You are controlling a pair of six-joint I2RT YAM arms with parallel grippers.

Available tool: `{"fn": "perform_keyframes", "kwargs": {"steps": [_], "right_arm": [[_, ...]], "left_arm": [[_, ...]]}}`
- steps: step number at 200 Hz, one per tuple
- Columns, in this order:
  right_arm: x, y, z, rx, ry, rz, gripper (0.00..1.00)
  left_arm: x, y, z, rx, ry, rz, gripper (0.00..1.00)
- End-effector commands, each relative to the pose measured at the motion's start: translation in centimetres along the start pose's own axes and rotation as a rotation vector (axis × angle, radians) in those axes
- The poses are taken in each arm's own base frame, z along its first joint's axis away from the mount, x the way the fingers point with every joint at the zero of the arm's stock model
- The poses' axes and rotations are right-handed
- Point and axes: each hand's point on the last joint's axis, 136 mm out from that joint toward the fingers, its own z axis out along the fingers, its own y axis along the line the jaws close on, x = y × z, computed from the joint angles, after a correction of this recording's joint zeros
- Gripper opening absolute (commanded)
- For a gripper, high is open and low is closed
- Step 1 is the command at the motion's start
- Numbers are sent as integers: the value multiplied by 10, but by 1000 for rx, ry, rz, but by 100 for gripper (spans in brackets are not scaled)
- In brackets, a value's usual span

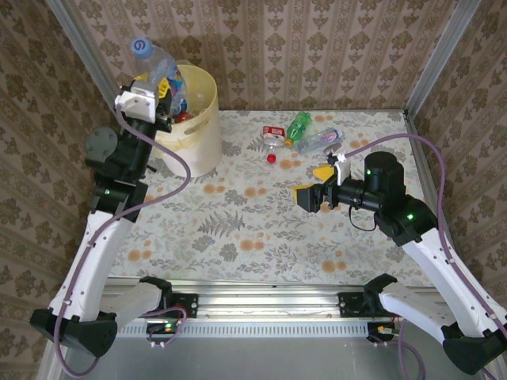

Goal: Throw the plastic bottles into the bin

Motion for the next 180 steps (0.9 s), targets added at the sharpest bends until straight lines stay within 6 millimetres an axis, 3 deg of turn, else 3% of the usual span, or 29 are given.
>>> {"fn": "perform_keyframes", "kwargs": {"steps": [1,33,64,84,96,105,129,180], "right_arm": [[-9,2,-8,15,-23,-31,100],[-9,4,-10,15,-25,-36,100],[-8,4,-13,20,-29,-38,100],[-8,5,-15,15,-30,-37,100],[-8,6,-16,15,-31,-38,100],[-8,6,-17,15,-31,-38,100],[-5,4,-18,25,-27,-34,100],[2,-5,-13,57,-15,-7,100]], "left_arm": [[-16,12,7,-27,-28,-8,0],[28,18,39,-12,140,-80,1],[95,16,74,85,343,-226,12],[133,4,89,141,472,-272,29],[143,2,92,141,507,-288,60],[141,4,93,124,508,-309,77],[105,10,88,123,429,-335,94],[32,28,55,86,334,-306,100]]}}
